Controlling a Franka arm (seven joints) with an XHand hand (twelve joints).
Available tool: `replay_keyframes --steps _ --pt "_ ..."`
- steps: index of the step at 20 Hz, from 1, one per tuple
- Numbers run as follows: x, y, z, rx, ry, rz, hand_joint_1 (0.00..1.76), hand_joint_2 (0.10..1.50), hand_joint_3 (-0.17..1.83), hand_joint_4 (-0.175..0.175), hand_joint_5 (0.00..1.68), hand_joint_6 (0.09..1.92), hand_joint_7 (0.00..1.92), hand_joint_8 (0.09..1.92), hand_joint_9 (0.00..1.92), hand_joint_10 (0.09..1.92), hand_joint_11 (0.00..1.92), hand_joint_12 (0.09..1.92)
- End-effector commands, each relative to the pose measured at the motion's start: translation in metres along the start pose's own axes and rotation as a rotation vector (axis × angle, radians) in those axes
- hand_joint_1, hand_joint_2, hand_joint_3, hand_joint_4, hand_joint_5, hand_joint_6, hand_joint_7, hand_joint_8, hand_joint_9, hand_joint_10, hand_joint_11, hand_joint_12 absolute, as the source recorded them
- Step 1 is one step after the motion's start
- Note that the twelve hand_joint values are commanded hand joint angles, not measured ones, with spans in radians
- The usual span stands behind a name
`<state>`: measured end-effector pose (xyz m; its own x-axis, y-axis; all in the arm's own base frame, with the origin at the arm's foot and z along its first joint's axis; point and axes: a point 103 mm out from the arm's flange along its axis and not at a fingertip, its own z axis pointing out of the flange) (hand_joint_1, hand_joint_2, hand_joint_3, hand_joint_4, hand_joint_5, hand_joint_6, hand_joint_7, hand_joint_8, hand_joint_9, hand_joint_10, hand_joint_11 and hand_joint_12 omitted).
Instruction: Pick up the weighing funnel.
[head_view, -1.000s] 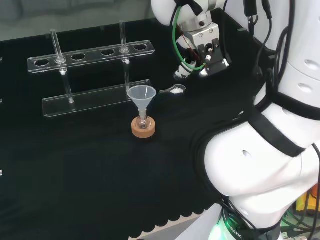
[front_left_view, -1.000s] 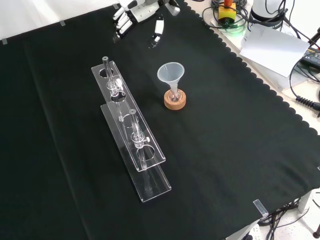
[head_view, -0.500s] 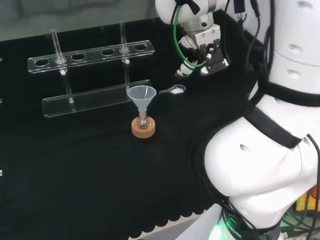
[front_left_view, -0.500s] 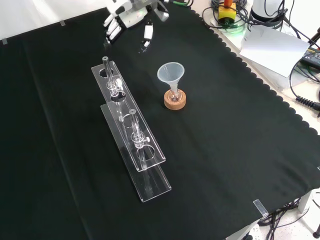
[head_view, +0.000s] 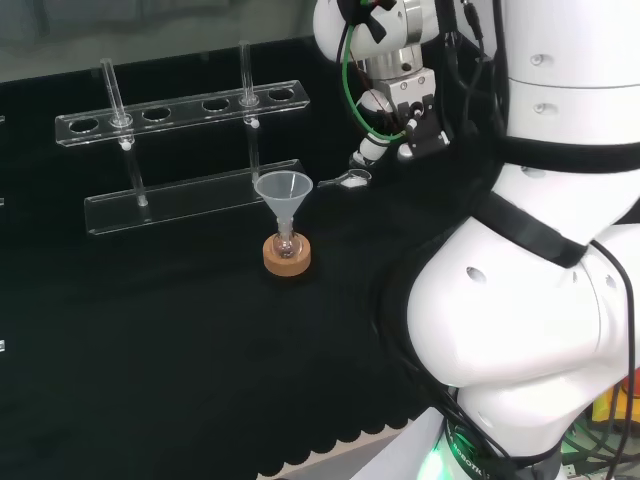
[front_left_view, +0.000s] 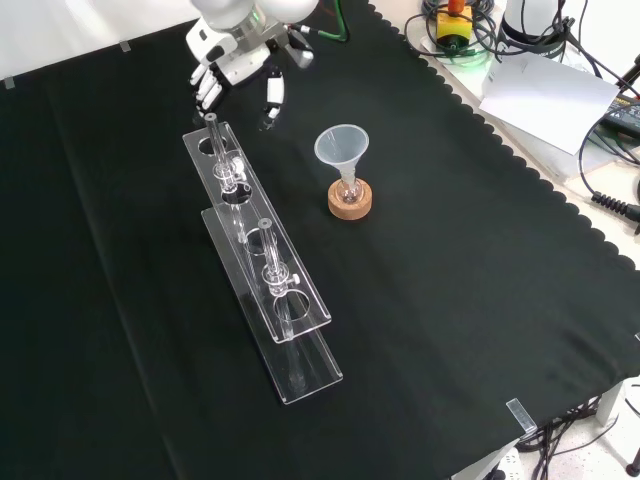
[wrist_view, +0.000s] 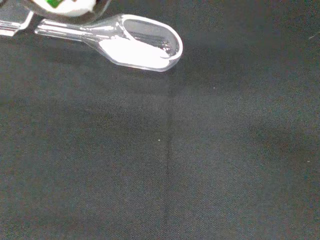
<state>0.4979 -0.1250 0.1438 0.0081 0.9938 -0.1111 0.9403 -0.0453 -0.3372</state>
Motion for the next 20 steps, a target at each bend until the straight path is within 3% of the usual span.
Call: replay_keyframes --steps 1,14,20 --pt "-0.001 0.012 0.016 0.019 0.031 -0.014 0.81 0.66 0.54 -0.065 0.61 0.09 0.39 0.70 0.63 0.60 0.36 1.32" --pt "0.001 0.021 0.039 0.055 0.047 -0.037 0.81 0.66 0.55 -0.048 0.76 0.17 0.40 0.70 0.65 0.60 0.37 1.32" --pt "0.002 0.026 0.046 0.063 0.044 -0.044 0.82 0.65 0.56 -0.045 0.63 0.58 0.40 0.69 0.66 0.58 0.38 1.31"
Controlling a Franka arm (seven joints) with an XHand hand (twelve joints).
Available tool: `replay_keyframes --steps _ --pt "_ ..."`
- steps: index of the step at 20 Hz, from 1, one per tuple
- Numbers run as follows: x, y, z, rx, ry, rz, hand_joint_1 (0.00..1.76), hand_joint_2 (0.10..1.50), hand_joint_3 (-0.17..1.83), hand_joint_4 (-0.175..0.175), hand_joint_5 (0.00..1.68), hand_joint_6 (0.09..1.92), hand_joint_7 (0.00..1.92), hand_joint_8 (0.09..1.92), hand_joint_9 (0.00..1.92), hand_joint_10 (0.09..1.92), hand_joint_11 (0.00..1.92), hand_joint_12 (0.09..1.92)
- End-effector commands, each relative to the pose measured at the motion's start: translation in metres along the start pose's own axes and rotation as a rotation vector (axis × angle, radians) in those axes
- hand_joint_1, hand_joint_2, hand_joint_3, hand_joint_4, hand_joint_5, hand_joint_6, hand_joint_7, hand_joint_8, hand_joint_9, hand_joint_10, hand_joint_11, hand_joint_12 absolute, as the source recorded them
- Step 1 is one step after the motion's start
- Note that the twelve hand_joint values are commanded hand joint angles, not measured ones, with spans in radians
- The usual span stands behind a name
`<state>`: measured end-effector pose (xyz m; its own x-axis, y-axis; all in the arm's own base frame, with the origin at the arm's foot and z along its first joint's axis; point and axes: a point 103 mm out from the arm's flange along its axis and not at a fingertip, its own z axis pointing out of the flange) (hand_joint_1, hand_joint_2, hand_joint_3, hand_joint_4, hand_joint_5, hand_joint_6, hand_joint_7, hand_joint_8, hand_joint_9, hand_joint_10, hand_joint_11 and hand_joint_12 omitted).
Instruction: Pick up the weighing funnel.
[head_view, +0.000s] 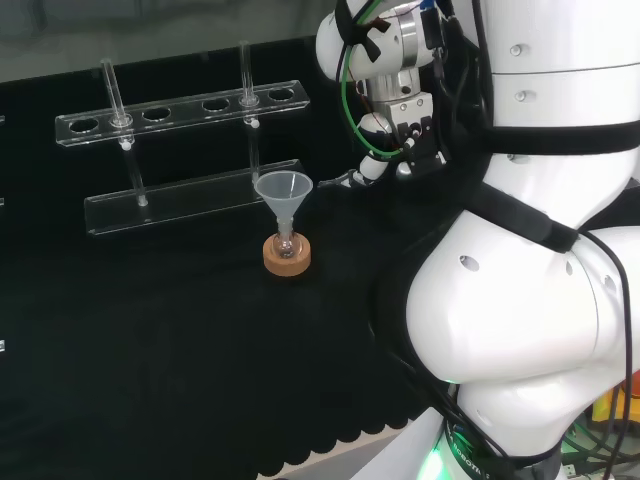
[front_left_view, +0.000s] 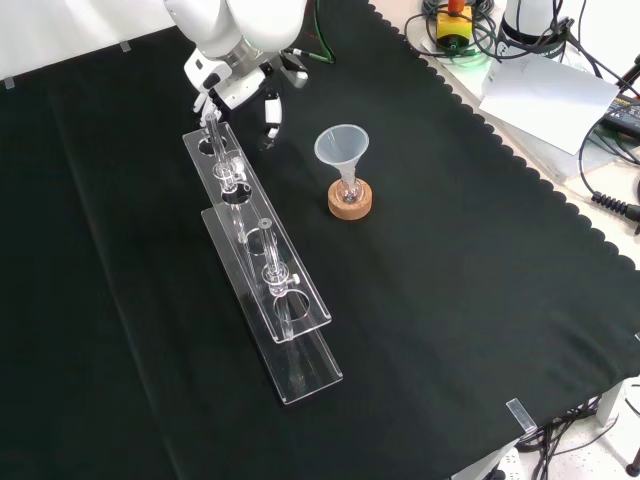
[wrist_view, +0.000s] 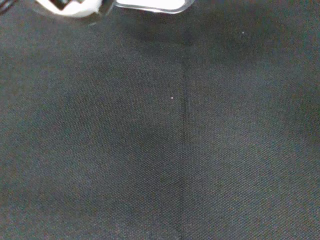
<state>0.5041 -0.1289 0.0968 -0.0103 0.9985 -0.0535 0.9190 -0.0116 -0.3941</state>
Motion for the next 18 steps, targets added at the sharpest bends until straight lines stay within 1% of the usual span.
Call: replay_keyframes --steps 1,5,10,18 --pt "0.001 0.005 0.005 0.008 -0.004 -0.007 0.82 0.65 0.56 -0.045 0.62 0.61 0.40 0.69 0.66 0.58 0.38 1.31" --pt "0.000 0.008 0.007 0.008 -0.005 -0.010 0.82 0.65 0.56 -0.046 0.61 0.65 0.40 0.69 0.66 0.58 0.38 1.31" --pt "0.001 0.011 0.010 0.005 -0.018 -0.005 0.82 0.65 0.56 -0.046 0.60 0.66 0.40 0.69 0.66 0.58 0.38 1.31" --pt "0.002 0.017 0.016 0.010 -0.023 -0.013 0.84 0.64 0.56 -0.049 0.59 0.66 0.40 0.69 0.65 0.58 0.39 1.31"
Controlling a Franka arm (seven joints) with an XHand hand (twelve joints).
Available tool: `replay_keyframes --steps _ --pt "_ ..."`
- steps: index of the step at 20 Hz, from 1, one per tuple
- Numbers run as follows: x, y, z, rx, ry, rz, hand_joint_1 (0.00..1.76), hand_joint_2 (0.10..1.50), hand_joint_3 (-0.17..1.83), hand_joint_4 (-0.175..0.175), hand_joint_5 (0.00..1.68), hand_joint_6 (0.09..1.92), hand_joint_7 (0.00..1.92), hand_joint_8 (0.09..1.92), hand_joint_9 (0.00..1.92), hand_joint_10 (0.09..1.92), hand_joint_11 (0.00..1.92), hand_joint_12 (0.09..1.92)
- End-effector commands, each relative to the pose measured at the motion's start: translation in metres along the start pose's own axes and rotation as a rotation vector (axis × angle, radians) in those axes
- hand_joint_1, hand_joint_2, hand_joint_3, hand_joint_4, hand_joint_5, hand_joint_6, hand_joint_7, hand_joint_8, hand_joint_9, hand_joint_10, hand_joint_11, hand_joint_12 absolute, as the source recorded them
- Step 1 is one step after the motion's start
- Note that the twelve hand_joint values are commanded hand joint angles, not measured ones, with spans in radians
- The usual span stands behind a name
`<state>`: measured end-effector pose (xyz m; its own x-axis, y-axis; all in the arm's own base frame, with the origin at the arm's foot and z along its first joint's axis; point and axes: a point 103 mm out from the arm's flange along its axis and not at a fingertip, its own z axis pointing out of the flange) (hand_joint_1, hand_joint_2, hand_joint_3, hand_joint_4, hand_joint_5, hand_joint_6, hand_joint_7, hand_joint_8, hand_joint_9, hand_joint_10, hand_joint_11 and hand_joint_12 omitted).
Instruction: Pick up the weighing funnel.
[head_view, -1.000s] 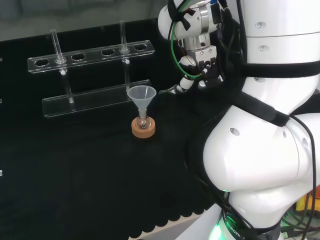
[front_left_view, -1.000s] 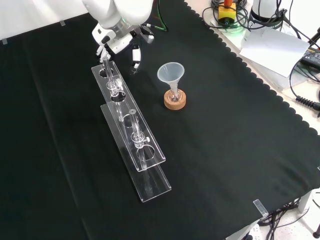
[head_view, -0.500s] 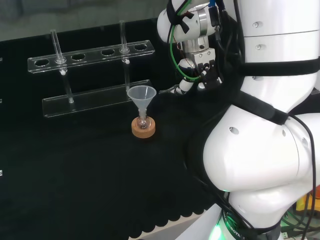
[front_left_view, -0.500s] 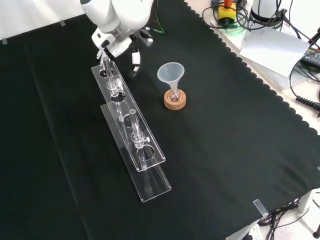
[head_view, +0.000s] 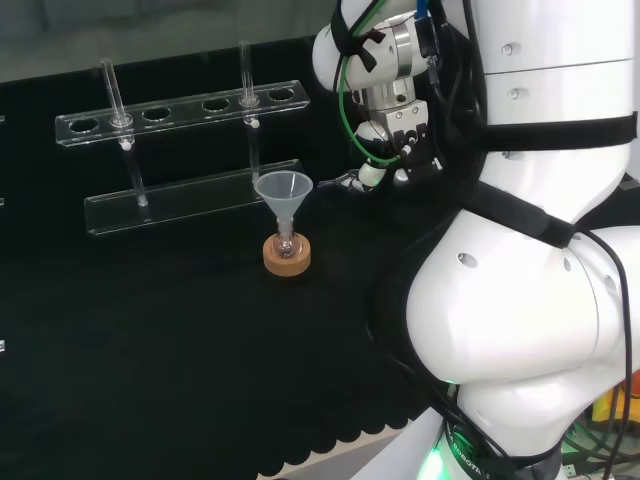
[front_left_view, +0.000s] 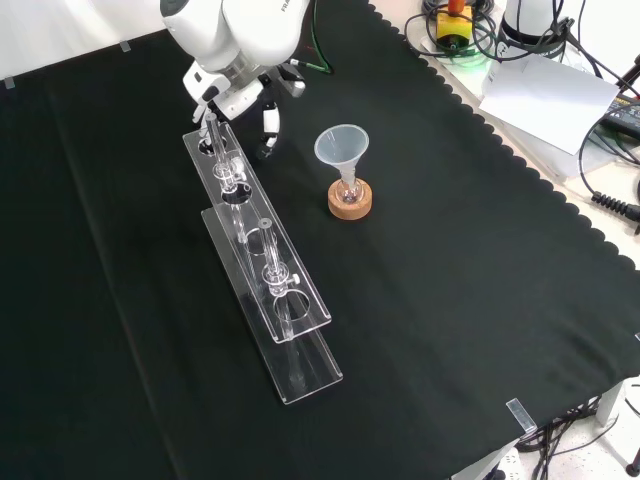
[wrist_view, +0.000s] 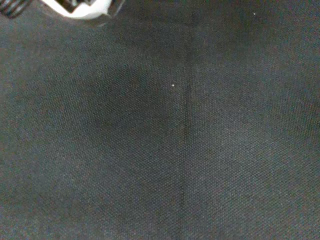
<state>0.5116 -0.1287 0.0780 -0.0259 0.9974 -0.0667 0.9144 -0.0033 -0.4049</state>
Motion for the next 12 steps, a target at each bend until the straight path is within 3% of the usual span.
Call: replay_keyframes --steps 1,12 --pt "0.0017 0.0038 0.0015 -0.002 -0.007 -0.005 0.84 0.64 0.56 -0.049 0.59 0.67 0.40 0.69 0.65 0.58 0.39 1.31" --pt "0.0050 0.0115 0.0043 0.004 -0.024 -0.006 0.86 0.64 0.57 -0.041 0.63 0.70 0.40 0.70 0.65 0.58 0.40 1.31"
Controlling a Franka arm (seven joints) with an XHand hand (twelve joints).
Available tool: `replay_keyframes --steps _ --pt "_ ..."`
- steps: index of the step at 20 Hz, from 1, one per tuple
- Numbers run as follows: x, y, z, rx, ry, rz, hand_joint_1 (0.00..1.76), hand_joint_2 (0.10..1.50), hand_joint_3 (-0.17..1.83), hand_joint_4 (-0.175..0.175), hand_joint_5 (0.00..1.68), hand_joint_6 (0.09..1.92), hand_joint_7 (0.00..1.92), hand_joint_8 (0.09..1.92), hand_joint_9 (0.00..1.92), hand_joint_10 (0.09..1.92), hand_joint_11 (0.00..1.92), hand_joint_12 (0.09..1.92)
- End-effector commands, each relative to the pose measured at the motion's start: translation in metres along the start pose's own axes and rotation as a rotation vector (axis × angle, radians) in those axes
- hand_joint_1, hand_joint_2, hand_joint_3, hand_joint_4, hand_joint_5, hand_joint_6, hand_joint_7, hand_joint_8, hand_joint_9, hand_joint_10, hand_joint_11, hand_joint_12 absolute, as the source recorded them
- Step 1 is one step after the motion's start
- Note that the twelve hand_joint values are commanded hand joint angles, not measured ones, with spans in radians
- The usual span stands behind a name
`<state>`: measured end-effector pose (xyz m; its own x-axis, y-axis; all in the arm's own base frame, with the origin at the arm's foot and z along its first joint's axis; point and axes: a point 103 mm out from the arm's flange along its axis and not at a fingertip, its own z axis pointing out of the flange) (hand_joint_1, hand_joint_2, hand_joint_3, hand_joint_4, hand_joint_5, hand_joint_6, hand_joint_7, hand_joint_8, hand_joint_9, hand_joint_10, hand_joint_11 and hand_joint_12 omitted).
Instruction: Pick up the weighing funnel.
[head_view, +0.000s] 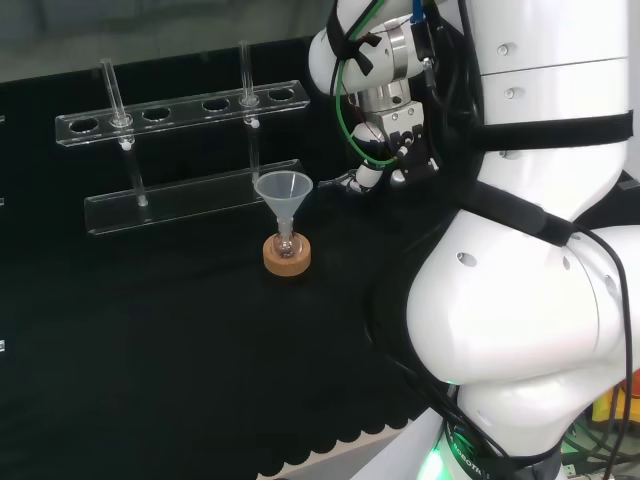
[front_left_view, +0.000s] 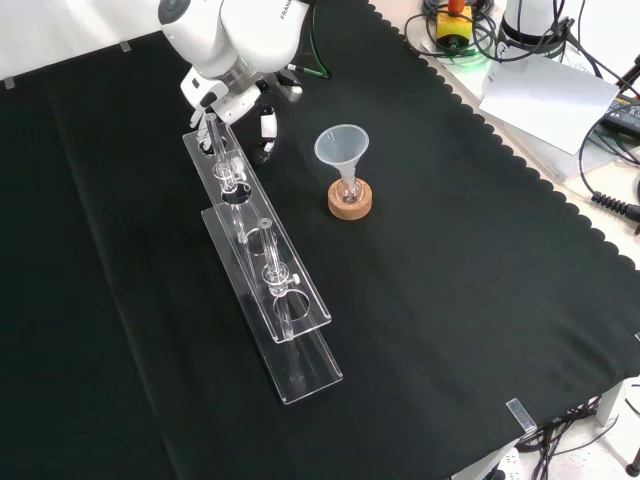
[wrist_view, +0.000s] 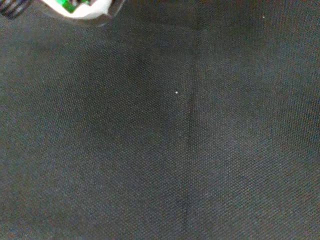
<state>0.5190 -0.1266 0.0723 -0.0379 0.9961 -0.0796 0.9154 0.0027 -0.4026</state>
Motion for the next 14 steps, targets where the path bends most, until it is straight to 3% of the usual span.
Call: replay_keyframes --steps 1,14 --pt "0.0037 0.0029 0.0033 0.006 -0.005 0.000 0.86 0.64 0.57 -0.040 0.64 0.71 0.40 0.70 0.65 0.58 0.40 1.31" --pt "0.0010 0.0033 0.0083 0.008 -0.011 0.006 0.87 0.64 0.58 -0.031 0.70 0.75 0.39 0.70 0.66 0.59 0.41 1.31"
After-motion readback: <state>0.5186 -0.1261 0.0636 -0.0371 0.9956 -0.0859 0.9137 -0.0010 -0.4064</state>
